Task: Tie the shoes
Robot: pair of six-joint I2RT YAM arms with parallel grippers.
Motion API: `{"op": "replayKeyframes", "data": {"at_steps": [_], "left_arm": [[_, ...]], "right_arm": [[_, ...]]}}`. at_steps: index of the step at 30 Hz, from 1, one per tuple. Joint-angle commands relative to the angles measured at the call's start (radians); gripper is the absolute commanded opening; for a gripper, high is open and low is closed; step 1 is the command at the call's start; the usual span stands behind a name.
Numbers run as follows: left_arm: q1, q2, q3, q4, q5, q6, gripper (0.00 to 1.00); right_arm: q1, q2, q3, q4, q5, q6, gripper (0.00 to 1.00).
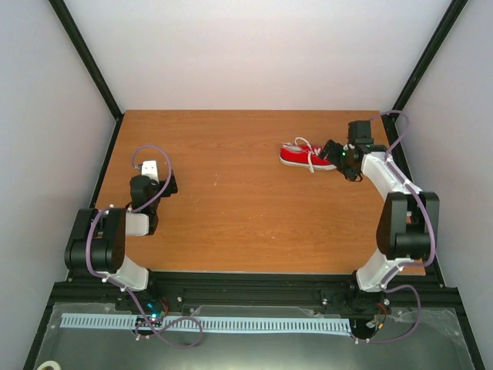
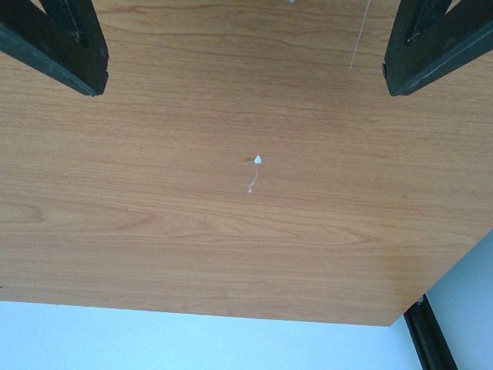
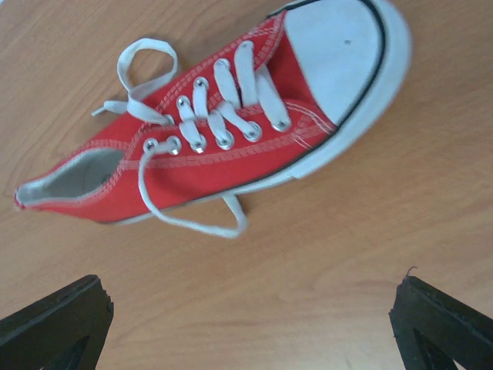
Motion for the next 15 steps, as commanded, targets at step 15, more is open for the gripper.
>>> {"op": "replayKeyframes", "data": {"at_steps": [15], "left_arm": [[0.003,-0.012,0.02,0.054,0.002,0.022,1.0]], "right_arm": [[0.113,0.608,0.529,-0.098,-0.185,0.307,0.63]]}}
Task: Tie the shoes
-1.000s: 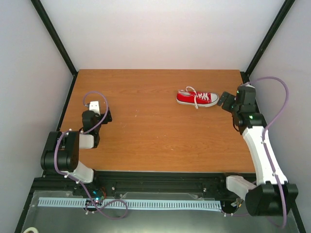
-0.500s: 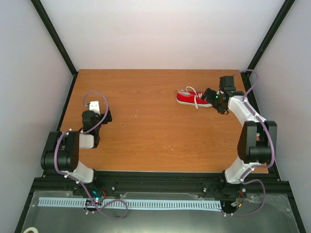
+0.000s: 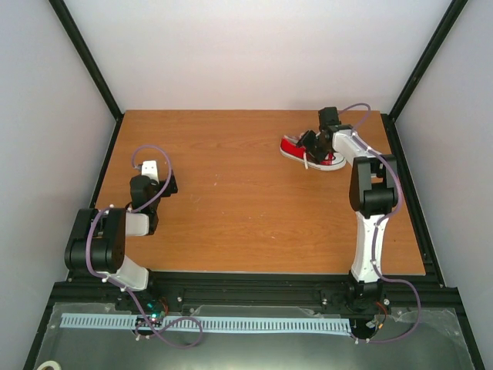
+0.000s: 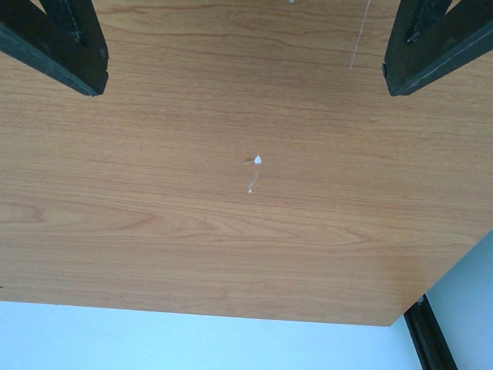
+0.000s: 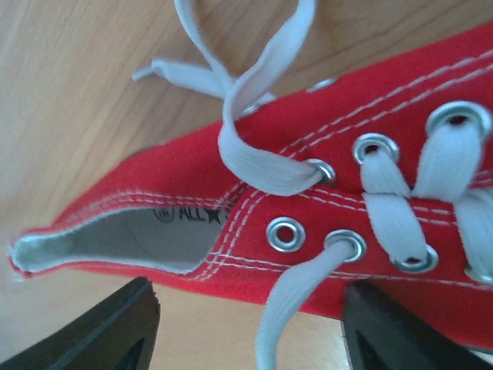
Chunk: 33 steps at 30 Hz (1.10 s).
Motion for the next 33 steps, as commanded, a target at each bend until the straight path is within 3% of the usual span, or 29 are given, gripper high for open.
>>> {"op": "replayKeyframes", "data": {"at_steps": [1,6,8,9,13,17,23,27,31,33], "left_arm": [[0.003,-0.012,0.019,0.054,0.003,0.022,1.0],[0.003,-0.012,0.018,0.055,0.003,0.022,1.0],[0.003,-0.014,0.018,0.057,0.003,0.022,1.0],[0.003,-0.013,0.017,0.057,0.003,0.022,1.0],[0.003,-0.027,0.034,0.029,0.006,0.022,1.0],[0.003,-0.09,0.22,-0.332,0.012,0.023,1.0],[0.004,-0.22,0.278,-0.46,0.043,-0.035,1.0],[0.003,-0.297,0.349,-0.638,0.036,-0.081,1.0],[0.003,-0.394,0.379,-0.765,0.055,-0.106,1.0],[0.003,-0.446,0.386,-0.813,0.039,-0.137,1.0]], "right_arm": [[0.009,0.081,0.049,-0.056,-0.016,0.092,0.56],[0.009,0.081,0.065,-0.059,0.027,0.108,0.24],[0.009,0.08,0.078,-0.053,0.024,0.102,0.05],[0.009,0.079,0.09,-0.056,0.024,0.095,0.03],[0.009,0.023,0.113,-0.084,0.074,0.019,0.03],[0.009,-0.125,0.052,-0.066,0.133,-0.103,0.03],[0.009,-0.333,-0.094,-0.043,0.108,-0.259,0.03],[0.009,-0.423,-0.21,-0.077,0.097,-0.315,0.03],[0.009,-0.472,-0.341,-0.103,0.112,-0.356,0.11],[0.009,-0.49,-0.397,-0.111,0.115,-0.368,0.23]]}}
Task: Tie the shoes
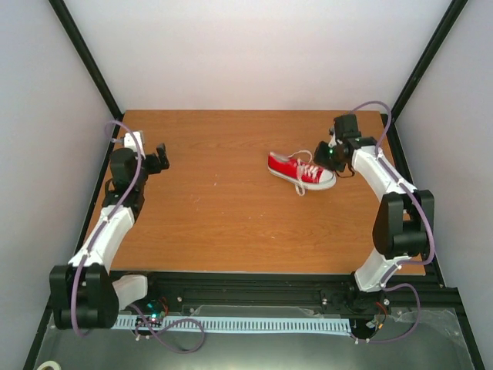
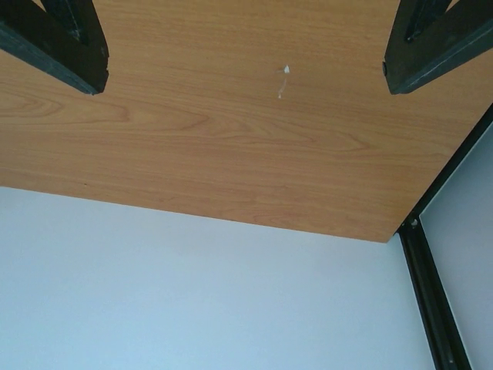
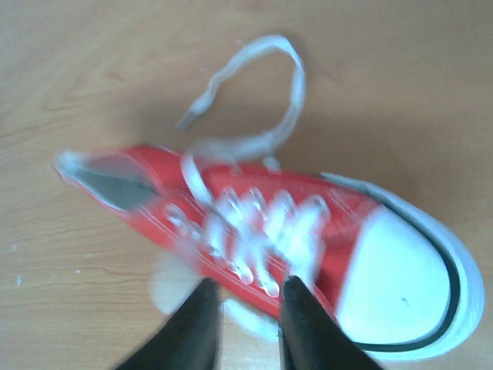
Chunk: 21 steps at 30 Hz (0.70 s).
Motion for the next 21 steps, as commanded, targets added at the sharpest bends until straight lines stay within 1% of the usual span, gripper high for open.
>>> {"op": "replayKeyframes", "data": {"at_steps": [1,4,6,8,11,13,14,17,19,21], "left_arm": [[0.003,-0.112,0.061,-0.206,-0.01,-0.092,1.0],[0.003,-0.137,0.138,-0.372,-0.041,-0.147,1.0],[0.003,-0.131,0.205,-0.491,-0.055,-0.197,1.0],[0.003,-0.117,0.268,-0.604,-0.036,-0.237,1.0],[0.003,-0.128,0.294,-0.625,0.031,-0.271,1.0],[0.003,-0.132,0.308,-0.646,0.031,-0.303,1.0],[0.003,-0.123,0.321,-0.688,0.028,-0.321,1.0],[0.003,-0.096,0.36,-0.757,0.06,-0.341,1.0],[0.003,-0.085,0.382,-0.801,0.069,-0.355,1.0],[0.003,-0.087,0.397,-0.832,0.071,-0.36,1.0]], "right_arm": [[0.005,-0.037,-0.116,-0.048,0.024,-0.066,0.32],[0.006,-0.1,-0.149,-0.057,0.069,-0.089,0.56],[0.015,-0.132,-0.134,-0.059,0.085,-0.134,0.71],[0.048,-0.132,-0.081,-0.083,0.123,-0.183,0.77],[0.108,-0.064,0.029,-0.122,0.157,-0.215,0.79],[0.157,0.004,0.095,-0.127,0.149,-0.191,0.79],[0.177,0.046,0.132,-0.125,0.151,-0.18,0.79],[0.237,0.182,0.306,-0.163,0.181,-0.175,0.78],[0.274,0.3,0.428,-0.217,0.228,-0.172,0.76],[0.299,0.385,0.522,-0.254,0.278,-0.155,0.72]]}}
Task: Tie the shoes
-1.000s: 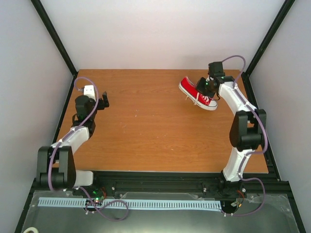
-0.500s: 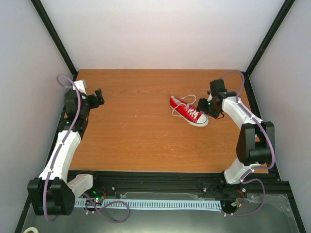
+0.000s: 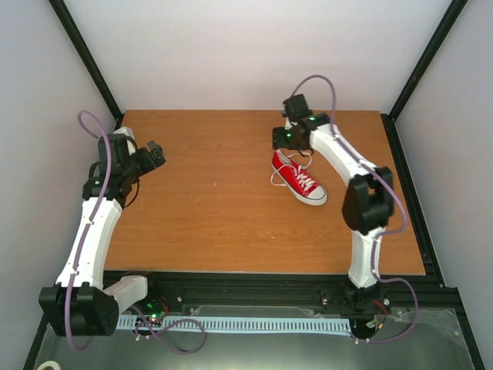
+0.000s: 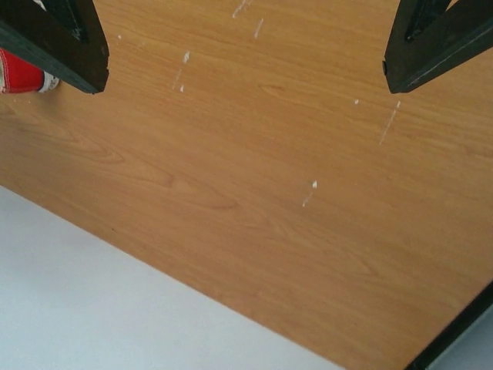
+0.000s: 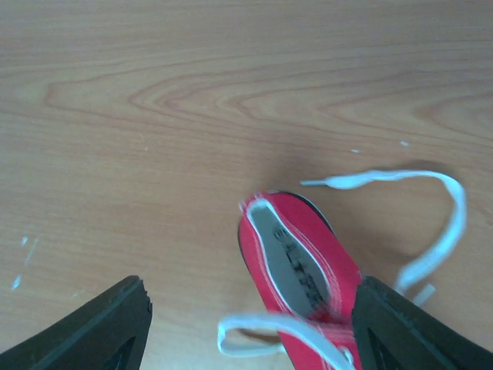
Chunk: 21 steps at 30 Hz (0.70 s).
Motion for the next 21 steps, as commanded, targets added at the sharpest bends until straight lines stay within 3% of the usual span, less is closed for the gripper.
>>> {"op": "replayKeyframes", "data": {"at_steps": [1,12,17,21], "left_arm": [[0.003,-0.001,0.075,-0.135,0.031,-0.053,1.0],[0.004,0.003,0.104,-0.213,0.036,-0.024,1.0],[0.003,0.018,0.099,-0.214,0.055,-0.019,1.0],[0.003,0.032,0.116,-0.233,0.046,-0.01,1.0]], "right_arm": [[0.058,0.181,0.17,-0.115,0.117,0.022,0.69],[0.077,0.32,0.24,-0.108,0.157,0.138,0.56],[0.079,0.388,0.318,-0.129,0.108,0.163,0.42],[0.086,0.419,0.342,-0.111,0.09,0.191,0.41]]}}
